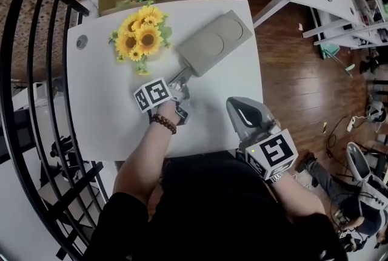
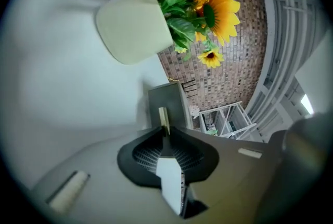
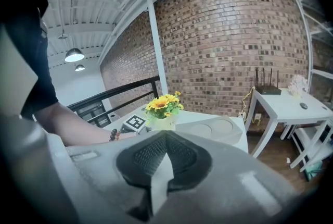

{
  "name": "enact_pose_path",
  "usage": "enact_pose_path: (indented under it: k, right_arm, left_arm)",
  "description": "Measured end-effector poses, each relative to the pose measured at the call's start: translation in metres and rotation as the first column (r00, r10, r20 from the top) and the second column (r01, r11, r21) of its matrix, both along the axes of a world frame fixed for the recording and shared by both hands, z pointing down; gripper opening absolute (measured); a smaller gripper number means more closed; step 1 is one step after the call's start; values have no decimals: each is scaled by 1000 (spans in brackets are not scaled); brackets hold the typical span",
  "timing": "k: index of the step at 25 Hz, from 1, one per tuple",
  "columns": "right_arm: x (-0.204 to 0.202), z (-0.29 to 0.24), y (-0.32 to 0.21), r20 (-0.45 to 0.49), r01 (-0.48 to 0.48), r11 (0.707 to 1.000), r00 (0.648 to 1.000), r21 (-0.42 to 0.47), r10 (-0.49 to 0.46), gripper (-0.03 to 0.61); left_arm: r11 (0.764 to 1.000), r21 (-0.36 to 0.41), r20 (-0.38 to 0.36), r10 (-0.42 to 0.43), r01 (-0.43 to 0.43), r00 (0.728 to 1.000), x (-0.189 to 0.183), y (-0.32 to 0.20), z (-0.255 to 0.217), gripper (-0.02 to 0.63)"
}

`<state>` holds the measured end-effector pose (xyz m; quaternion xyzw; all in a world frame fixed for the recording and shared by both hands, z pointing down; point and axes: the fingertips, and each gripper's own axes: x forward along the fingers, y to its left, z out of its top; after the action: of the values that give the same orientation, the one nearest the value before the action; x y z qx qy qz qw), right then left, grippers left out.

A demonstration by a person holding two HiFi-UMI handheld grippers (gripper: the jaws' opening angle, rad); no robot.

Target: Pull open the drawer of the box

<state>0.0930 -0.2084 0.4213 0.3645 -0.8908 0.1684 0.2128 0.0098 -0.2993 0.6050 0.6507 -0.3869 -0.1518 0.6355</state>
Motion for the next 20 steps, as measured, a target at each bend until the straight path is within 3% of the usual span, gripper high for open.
enact_pose_path:
  k: [1,4,12,20]
  right_arm:
    - [0,0,0,1,-2,1000,1000,1,2,-11]
    - [0,-1,1,1,-11,1000,1000,3,11,-11]
    - [-5,-6,6,6,-15,1000,1000,18,15,-11]
    - [-32,-14,16,14,19,999,1000,41,-19,-11]
  left_arm:
    - [1000,-5,-8,-9,9,1000,-2,0,2,49]
    - [1000,-6,-16,-15,15,1000,-4,1,3,41]
    - [1000,-20,47,9,-8,999,-11,11,4,38]
    - [999,-46,81,-15,18,997,-44,42,4,38]
